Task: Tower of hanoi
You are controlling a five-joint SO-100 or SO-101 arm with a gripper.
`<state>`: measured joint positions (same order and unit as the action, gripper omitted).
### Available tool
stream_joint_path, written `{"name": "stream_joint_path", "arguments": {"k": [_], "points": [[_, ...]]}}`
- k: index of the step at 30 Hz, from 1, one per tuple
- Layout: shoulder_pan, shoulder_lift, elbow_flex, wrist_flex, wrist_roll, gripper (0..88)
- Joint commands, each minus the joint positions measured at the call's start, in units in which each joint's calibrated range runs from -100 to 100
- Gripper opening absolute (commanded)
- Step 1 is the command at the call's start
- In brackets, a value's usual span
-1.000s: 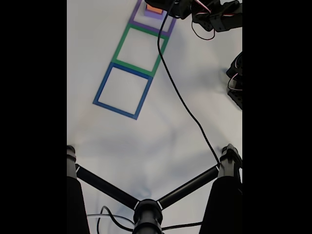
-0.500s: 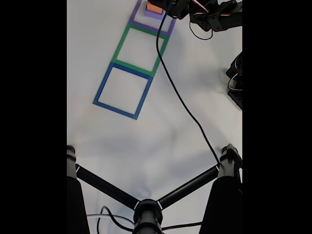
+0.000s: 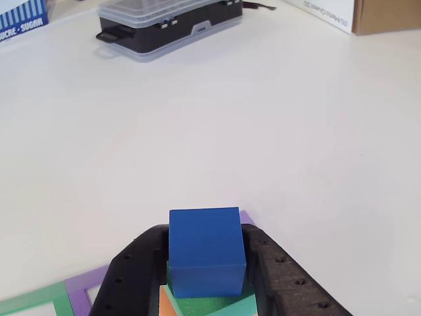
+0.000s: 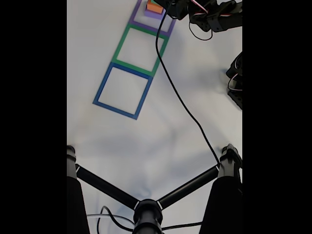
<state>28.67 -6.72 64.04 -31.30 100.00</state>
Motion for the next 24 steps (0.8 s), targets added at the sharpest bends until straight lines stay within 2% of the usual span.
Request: {"name": "stream_joint_path", "arguments": {"k": [1,8,13,18,24], "points": [[-0.57,-2.10,-1.75,-1.11,0.00,4.4],[-0.57,-4.66,-1.39,1.23,0.00,3.1],[-1.10,-13.07,-1.66,9.97,0.00,3.2],[-2.02,-25.82,-6.66,29.97,0.00,3.5],[-3.62,-37.51,-21.65,64.45,0.00,3.8]]}}
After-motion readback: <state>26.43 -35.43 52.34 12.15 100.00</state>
